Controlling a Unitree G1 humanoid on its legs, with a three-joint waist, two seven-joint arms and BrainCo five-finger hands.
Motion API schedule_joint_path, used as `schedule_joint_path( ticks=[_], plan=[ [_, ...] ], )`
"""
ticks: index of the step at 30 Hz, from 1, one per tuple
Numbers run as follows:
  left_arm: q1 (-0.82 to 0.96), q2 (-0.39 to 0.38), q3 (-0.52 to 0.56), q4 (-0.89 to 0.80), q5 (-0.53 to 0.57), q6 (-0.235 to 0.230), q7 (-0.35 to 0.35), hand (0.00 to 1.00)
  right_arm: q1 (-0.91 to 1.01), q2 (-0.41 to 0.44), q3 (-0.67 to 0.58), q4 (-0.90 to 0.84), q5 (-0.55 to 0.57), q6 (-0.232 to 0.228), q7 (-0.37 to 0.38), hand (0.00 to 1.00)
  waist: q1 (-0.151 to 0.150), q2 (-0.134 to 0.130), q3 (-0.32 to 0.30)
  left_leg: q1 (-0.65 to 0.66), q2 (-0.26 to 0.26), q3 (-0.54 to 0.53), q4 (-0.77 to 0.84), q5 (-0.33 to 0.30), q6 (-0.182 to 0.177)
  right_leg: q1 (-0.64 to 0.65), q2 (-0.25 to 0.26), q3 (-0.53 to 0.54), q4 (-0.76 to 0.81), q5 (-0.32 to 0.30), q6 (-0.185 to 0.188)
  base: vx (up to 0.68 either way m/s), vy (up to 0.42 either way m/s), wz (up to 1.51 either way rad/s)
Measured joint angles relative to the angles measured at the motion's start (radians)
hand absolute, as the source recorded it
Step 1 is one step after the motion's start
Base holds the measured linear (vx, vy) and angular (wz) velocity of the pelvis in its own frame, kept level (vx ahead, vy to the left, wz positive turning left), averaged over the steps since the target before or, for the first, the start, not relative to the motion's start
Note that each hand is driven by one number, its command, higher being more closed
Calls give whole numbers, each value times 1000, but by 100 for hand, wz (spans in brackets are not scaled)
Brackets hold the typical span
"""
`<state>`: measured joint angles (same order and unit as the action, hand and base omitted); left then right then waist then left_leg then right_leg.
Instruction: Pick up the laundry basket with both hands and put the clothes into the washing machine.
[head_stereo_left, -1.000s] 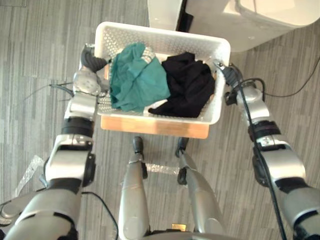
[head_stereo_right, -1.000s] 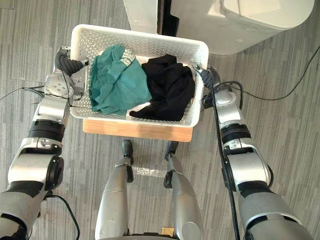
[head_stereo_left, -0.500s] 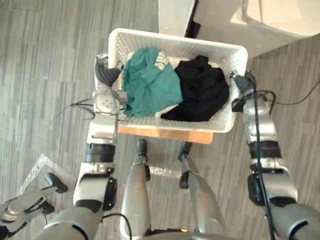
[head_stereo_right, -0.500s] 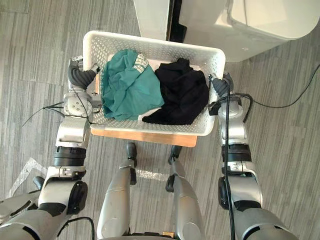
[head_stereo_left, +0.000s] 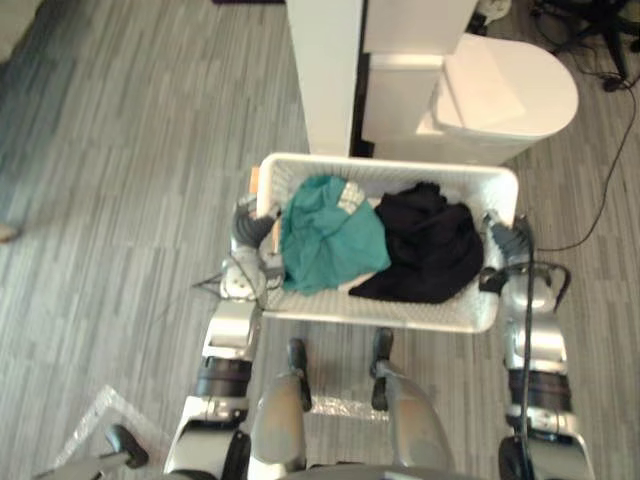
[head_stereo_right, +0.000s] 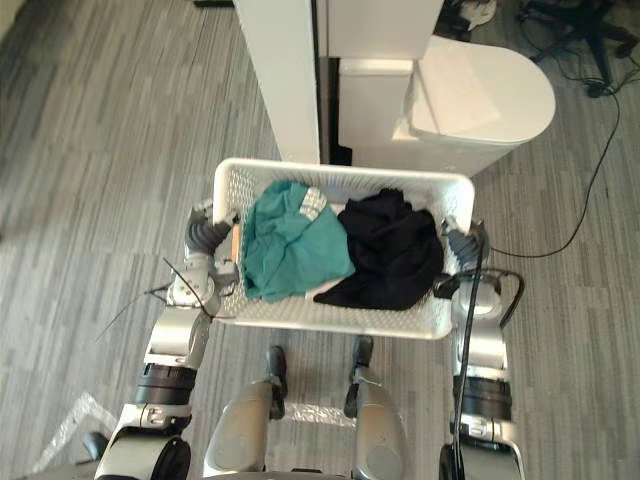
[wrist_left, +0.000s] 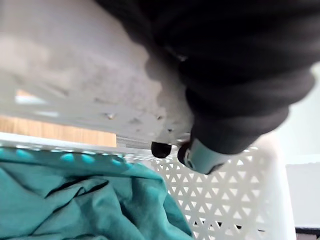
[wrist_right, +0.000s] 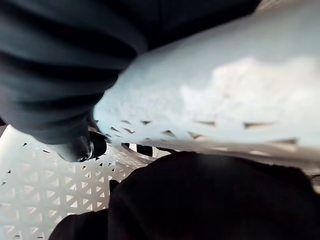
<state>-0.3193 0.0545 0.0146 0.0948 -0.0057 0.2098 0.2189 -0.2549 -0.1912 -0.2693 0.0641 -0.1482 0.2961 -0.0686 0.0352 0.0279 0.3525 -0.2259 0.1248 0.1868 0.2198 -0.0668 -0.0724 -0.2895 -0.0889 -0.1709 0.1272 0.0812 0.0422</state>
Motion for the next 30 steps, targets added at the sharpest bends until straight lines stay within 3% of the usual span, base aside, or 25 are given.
schedule_joint_path(
  ticks=[3,8,10,16,20,21,22,23,24,26,27,29,30],
  plan=[
    [77,23,-44,20,-15,0,-32,100,91,10,-7,31,0,3,35,100,-24,14,-49,60,-6,5,-13,-12,7,56,-1,8,-14,-7,10,89,55,-6],
    [158,21,-91,67,-20,0,-68,100,210,32,-37,79,1,-3,75,100,-29,17,-127,136,-17,-8,-54,-16,8,134,-3,3,-49,-12,17,57,38,6],
    [188,18,-93,77,-20,0,-85,100,244,32,-40,101,13,-13,92,100,-51,21,-149,147,-30,-39,-72,-6,11,160,-16,-21,-61,-15,21,30,46,36],
    [174,10,-122,110,-9,1,-88,100,251,32,-73,173,87,-20,91,100,-62,25,-165,95,-54,-98,-119,50,9,107,-50,-75,-31,-20,32,-33,12,35],
    [175,28,-135,112,-1,5,-88,100,270,47,-74,189,111,-35,88,100,-74,17,-172,88,-57,-114,-89,51,3,39,-82,-46,86,-85,9,-45,-52,-3],
    [175,26,-129,112,-1,4,-88,100,274,54,-75,189,111,-45,84,100,-74,15,-171,47,-59,-162,88,-35,20,32,-82,-17,100,-87,5,27,-30,-64],
    [177,26,-127,112,-1,2,-88,100,281,54,-76,188,113,-53,84,100,-74,15,-172,39,-54,-198,218,-89,-5,25,-72,16,112,-85,6,7,2,-111],
    [186,24,-131,111,-1,-3,-91,100,292,54,-80,186,121,-56,85,100,-76,23,-179,64,-37,-249,280,-138,-63,14,-44,58,113,-71,16,-11,91,-117],
    [189,20,-131,111,-1,-3,-97,100,305,59,-83,183,122,-62,85,100,-79,40,-191,88,-30,-281,266,-185,-92,-1,-16,88,108,-59,19,-79,180,-134],
    [179,12,-131,111,1,-7,-118,100,324,87,-123,172,132,-77,86,100,-106,57,-202,102,-20,-271,228,-261,-52,-34,12,134,84,-16,41,-103,215,-98],
    [168,7,-133,113,19,-11,-139,100,339,126,-160,152,136,-79,85,100,-125,31,-192,100,-35,-229,203,-287,-11,-48,6,183,41,32,62,-114,181,-73],
    [169,7,-137,123,28,-12,-153,100,365,153,-178,140,136,-83,79,100,-127,-7,-186,96,-66,-176,218,-291,-1,-47,-9,235,-14,78,71,-198,234,-85],
    [169,0,-143,143,29,-17,-155,100,389,163,-187,124,139,-96,70,100,-128,-16,-186,76,-78,-138,252,-302,23,-46,-22,235,-49,85,64,-282,305,-95]
  ],
)
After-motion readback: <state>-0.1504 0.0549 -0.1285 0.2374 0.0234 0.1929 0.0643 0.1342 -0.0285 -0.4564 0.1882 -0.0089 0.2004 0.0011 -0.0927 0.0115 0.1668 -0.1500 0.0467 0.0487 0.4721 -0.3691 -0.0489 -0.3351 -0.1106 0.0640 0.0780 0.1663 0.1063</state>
